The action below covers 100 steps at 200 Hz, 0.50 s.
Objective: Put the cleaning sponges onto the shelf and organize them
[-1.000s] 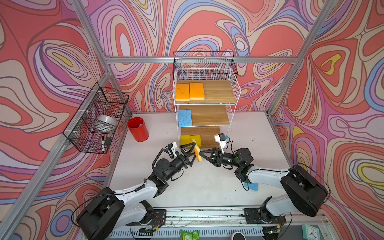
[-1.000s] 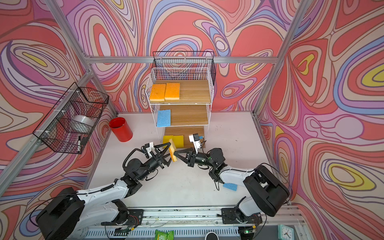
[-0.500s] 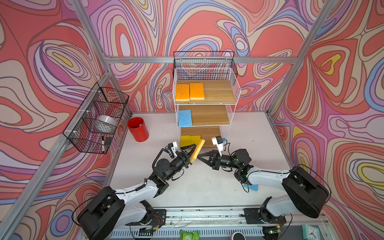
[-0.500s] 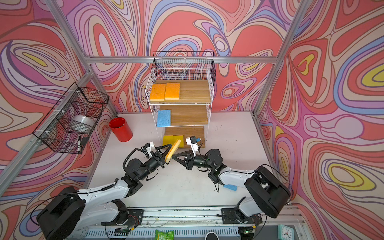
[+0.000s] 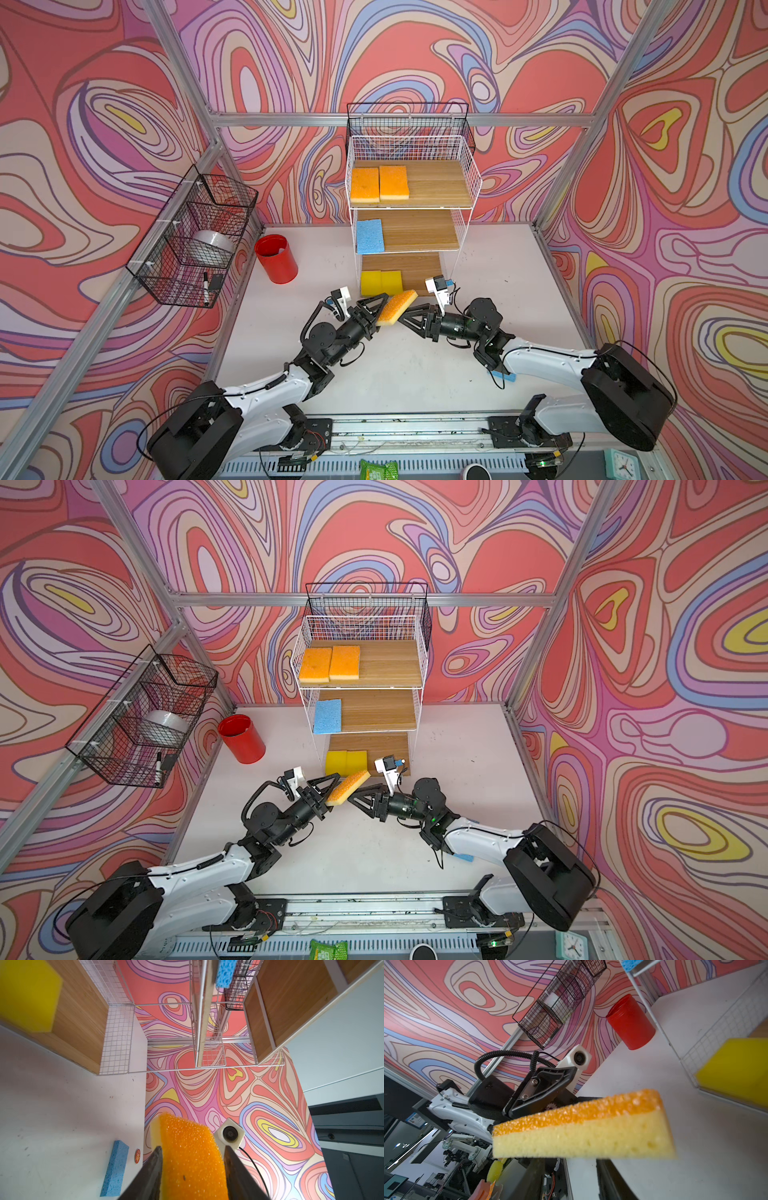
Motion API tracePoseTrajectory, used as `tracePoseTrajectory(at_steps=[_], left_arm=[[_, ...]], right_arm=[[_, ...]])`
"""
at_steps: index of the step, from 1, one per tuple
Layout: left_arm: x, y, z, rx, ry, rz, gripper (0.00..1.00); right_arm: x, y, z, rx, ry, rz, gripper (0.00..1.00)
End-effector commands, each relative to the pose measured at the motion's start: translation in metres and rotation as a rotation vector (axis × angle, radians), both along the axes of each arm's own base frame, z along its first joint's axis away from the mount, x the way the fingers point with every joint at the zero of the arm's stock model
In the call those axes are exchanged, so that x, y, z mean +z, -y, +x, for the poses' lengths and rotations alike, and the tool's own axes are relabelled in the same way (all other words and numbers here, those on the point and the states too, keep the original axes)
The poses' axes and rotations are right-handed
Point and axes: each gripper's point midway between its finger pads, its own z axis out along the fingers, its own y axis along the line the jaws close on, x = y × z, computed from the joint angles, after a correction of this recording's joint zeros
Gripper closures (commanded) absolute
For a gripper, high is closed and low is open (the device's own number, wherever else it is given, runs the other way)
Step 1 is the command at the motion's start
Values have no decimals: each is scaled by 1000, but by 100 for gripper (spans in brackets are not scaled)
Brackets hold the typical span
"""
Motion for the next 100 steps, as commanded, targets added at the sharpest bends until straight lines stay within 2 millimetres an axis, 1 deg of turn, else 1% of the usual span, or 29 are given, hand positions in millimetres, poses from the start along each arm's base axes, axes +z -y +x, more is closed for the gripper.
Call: tracePoseTrajectory(at_steps=[1, 24, 55, 68, 77, 85, 100], left_arm=[[-13, -6, 0, 31, 6, 64, 52], [-36, -10, 1, 50, -5, 154, 52], [-68, -14, -1, 57, -18, 266, 52], [-78, -13, -2, 42, 0, 326, 51], [-93, -13, -4, 26, -20, 381, 51], [-105, -16, -6, 25, -44, 411, 50], [-117, -23, -10, 42, -57, 418, 50]], right_arm=[[-35, 13, 6, -97, -77, -141, 52], [-60, 22, 4, -131, -140, -213, 46], [-90, 38, -4, -172, -217, -275, 44], [-99, 45, -9, -187, -245, -289, 44], [-104, 49, -12, -199, -270, -297, 43], [-109, 54, -15, -211, -293, -312, 43], [-117, 63, -18, -243, -337, -348, 43]])
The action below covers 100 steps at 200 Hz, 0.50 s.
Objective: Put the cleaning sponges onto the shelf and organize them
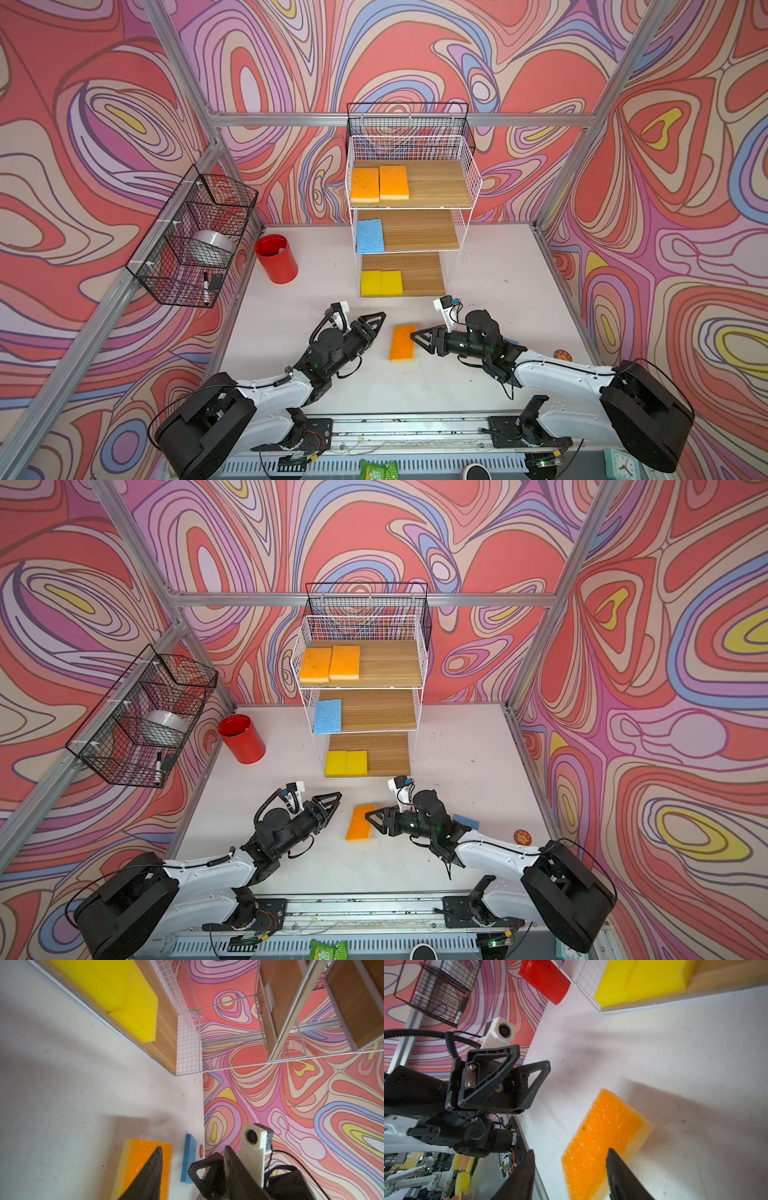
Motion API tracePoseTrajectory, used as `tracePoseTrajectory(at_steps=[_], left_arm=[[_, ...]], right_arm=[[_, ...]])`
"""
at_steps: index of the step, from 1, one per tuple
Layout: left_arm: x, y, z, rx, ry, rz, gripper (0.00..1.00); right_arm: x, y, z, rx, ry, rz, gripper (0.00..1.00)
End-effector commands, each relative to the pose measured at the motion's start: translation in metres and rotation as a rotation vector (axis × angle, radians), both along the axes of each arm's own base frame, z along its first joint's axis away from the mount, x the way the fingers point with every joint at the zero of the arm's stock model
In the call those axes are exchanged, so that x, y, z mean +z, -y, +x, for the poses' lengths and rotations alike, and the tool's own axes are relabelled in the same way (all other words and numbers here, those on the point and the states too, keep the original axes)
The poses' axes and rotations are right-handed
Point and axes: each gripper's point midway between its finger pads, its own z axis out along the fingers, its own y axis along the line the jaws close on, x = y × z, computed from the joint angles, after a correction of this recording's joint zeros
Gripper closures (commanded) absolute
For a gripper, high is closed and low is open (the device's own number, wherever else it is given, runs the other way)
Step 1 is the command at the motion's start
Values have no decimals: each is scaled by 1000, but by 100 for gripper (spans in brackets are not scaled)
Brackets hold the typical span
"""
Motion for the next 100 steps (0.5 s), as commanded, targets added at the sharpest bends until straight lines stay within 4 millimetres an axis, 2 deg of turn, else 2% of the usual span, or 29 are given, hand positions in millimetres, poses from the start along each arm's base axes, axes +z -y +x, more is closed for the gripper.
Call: tracePoseTrajectory(at_steps=[1, 34, 78, 100], left_arm=[[-26, -11, -6, 15, -1, 83, 50], [-37, -10, -9, -3, -34, 110, 41], [-45, -12, -12, -13, -76, 180, 35], [-47, -19, -14, -8, -98, 247, 30]], right_arm=[[-15, 16, -4, -70, -70, -63, 43], [-36, 34, -7, -147, -191, -187, 40], [-58, 41, -22, -156, -305, -330, 65], [-64, 36, -36, -127, -322, -380, 66]])
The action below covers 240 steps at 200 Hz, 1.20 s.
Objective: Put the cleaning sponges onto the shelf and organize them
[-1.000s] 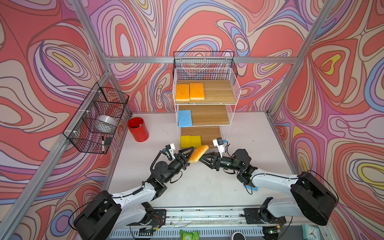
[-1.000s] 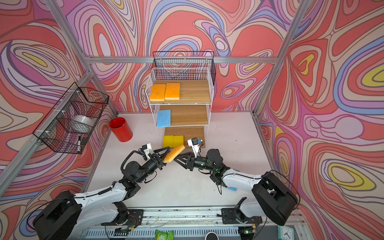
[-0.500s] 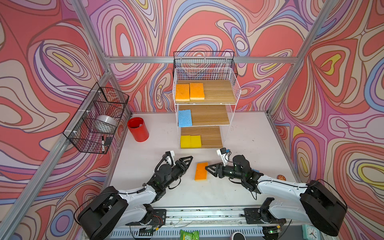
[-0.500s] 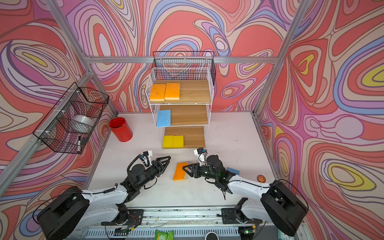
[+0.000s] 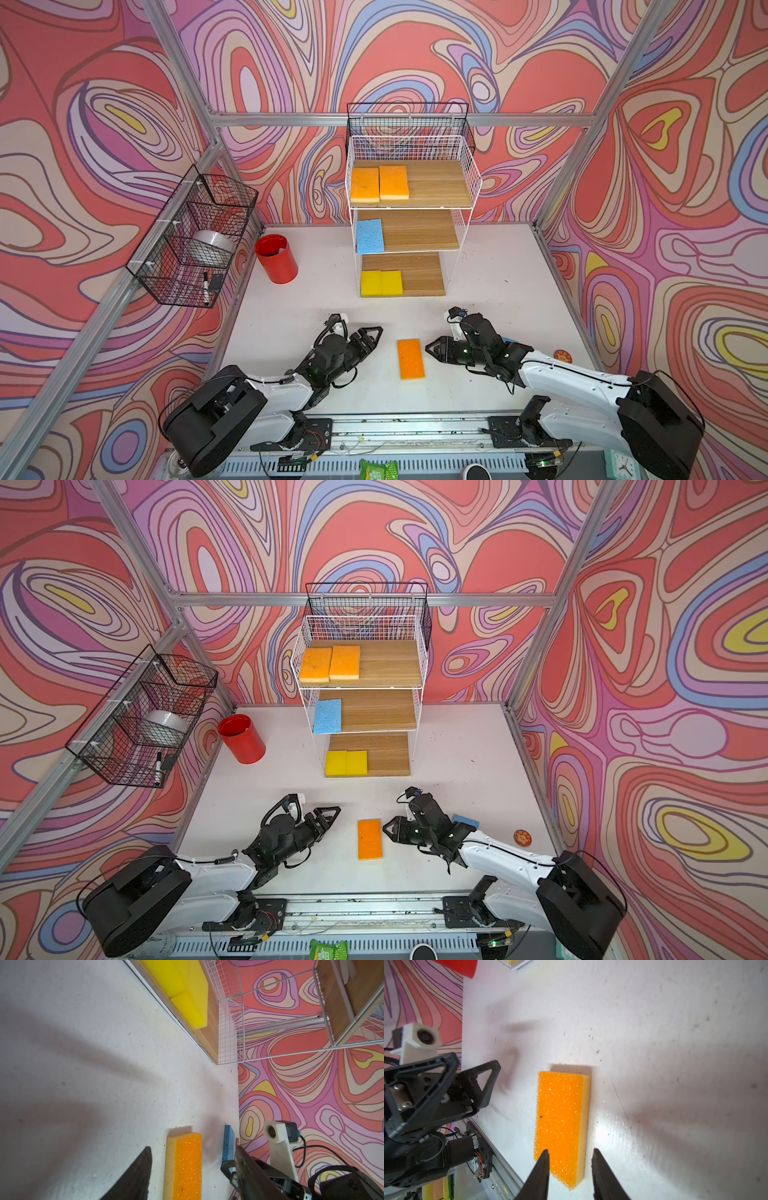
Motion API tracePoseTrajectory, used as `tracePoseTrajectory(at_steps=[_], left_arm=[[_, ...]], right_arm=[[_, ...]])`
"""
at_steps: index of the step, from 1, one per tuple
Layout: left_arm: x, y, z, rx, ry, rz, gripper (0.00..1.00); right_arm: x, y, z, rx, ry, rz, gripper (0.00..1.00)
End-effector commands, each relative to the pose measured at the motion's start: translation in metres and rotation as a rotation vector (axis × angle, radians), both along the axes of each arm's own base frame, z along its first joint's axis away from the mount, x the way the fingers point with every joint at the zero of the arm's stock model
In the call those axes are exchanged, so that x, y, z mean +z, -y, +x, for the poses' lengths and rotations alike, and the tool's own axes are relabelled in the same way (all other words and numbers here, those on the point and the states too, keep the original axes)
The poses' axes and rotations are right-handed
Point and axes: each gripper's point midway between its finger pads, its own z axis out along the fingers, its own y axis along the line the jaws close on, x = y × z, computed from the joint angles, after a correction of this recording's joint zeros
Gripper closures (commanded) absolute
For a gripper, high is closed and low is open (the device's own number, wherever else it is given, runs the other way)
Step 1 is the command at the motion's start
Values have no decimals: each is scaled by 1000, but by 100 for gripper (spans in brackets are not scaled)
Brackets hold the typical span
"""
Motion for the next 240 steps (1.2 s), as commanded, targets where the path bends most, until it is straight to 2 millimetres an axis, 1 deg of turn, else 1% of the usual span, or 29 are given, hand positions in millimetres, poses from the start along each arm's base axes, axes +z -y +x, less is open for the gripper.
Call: tracePoseTrajectory(at_steps=[1, 22, 52, 72, 96, 115, 160, 168, 185, 200, 221, 240], left_arm=[[-1, -6, 0, 2, -16, 86, 30], [1, -15, -3, 20, -13, 132, 27], [4, -24, -6, 38, 0, 157, 24], [3, -26, -8, 42, -1, 161, 23], [4, -27, -9, 41, 0, 160, 22], [5, -28, -10, 41, 2, 162, 21], [10, -32, -12, 50, 15, 170, 21], [12, -33, -13, 51, 18, 171, 21], [14, -36, -14, 55, 23, 175, 20], [18, -37, -15, 54, 28, 174, 20], [26, -39, -18, 46, 41, 192, 20], [43, -44, -19, 39, 65, 237, 20]], right_arm=[[-13, 4, -16, 10, -59, -96, 66], [-18, -2, -26, 22, -79, -106, 61], [-30, -11, -39, 39, -110, -110, 60], [-38, -15, -41, 41, -124, -119, 60], [-39, -24, -39, 49, -122, -100, 61], [-42, -27, -38, 52, -127, -109, 69], [-46, -24, -36, 35, -130, -124, 96], [-44, -25, -36, 34, -126, -121, 100], [-39, -26, -35, 36, -117, -116, 100], [-32, -25, -33, 35, -101, -111, 100], [-8, -26, -29, 44, -48, -98, 100], [24, -24, -24, 51, 27, -77, 100]])
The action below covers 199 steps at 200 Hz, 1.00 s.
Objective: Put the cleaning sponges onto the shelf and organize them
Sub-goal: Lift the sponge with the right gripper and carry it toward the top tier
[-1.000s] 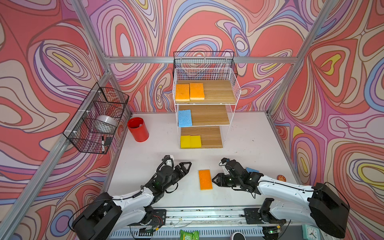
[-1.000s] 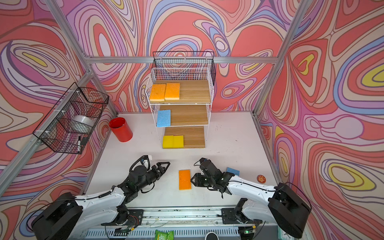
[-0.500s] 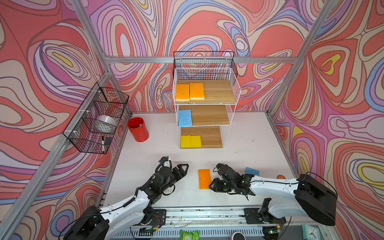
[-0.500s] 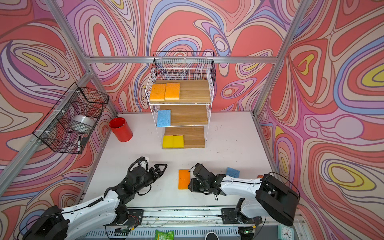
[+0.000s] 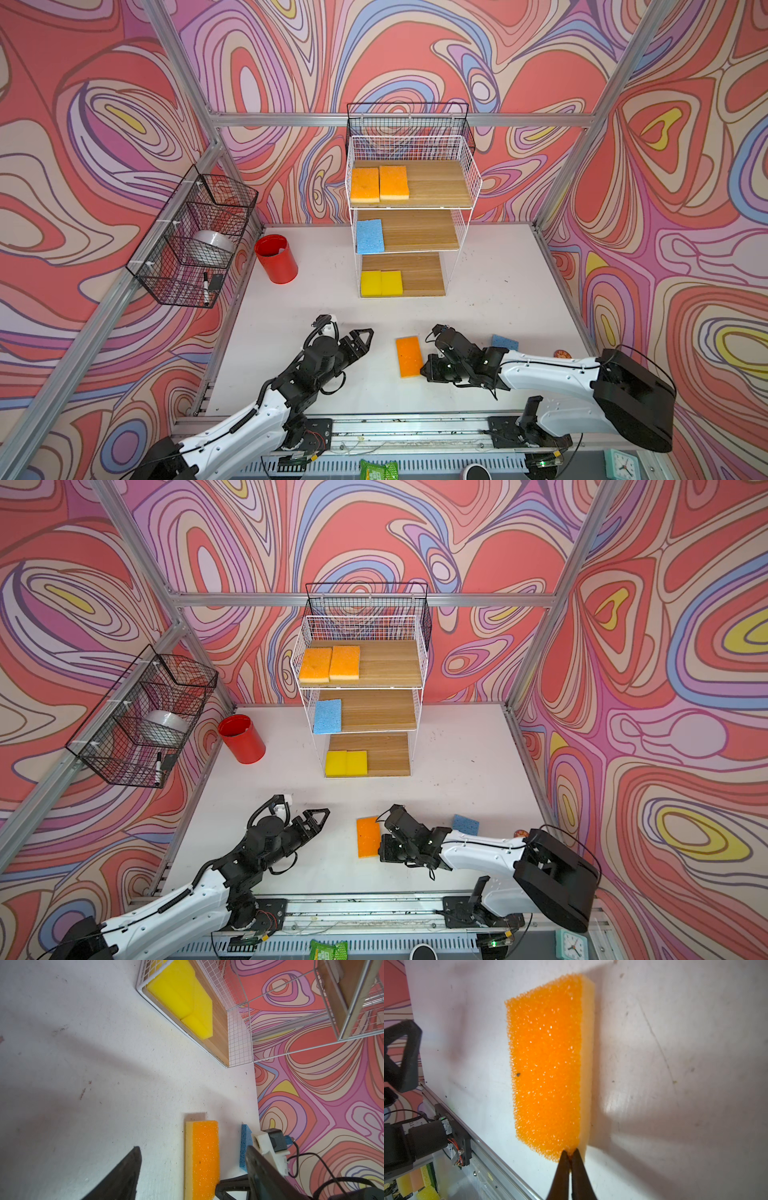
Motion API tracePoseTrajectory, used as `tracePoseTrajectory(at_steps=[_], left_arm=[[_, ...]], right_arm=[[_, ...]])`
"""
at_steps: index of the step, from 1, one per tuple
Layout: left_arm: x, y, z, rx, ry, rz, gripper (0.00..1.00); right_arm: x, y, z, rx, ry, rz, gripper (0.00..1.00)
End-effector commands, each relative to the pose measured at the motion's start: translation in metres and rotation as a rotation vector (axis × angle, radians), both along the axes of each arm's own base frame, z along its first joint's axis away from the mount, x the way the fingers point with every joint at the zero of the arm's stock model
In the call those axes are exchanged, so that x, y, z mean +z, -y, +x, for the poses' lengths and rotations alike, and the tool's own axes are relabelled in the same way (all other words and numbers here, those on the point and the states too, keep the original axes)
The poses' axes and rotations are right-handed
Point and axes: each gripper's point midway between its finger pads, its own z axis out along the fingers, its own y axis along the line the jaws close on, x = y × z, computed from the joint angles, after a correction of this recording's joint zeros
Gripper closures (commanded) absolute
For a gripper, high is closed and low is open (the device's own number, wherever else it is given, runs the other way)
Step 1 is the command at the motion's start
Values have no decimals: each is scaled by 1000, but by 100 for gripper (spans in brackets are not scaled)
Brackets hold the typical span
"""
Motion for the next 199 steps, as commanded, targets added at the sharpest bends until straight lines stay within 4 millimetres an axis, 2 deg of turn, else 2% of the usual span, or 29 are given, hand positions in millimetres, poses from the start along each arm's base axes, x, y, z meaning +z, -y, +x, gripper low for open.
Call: tracePoseTrajectory(at_steps=[1, 48, 59, 61, 64, 98, 121, 142, 168, 199], left_arm=[[21, -7, 0, -2, 29, 73, 20], [83, -19, -4, -22, 134, 162, 20], [87, -22, -8, -35, 129, 199, 20], [99, -22, -7, -35, 148, 188, 20], [106, -22, -8, -37, 158, 188, 20], [149, -27, -12, -65, 214, 248, 20], [183, -31, -14, -73, 274, 279, 19], [209, -31, -14, -96, 320, 318, 18], [231, -30, -12, -118, 349, 372, 16], [254, -16, -8, -179, 386, 387, 14]], right_arm=[[42, 1, 10, 10, 113, 17, 100], [134, 7, 16, 61, 321, 91, 100], [155, 10, 15, 76, 368, 106, 100], [158, 10, 15, 78, 377, 108, 100], [163, 11, 15, 82, 389, 110, 100], [230, 23, 19, 74, 538, 132, 100], [272, 34, 30, 26, 623, 98, 100], [302, 37, 42, -3, 685, 52, 100], [340, 35, 52, -19, 746, 40, 100], [378, 30, 65, -25, 791, -10, 100]])
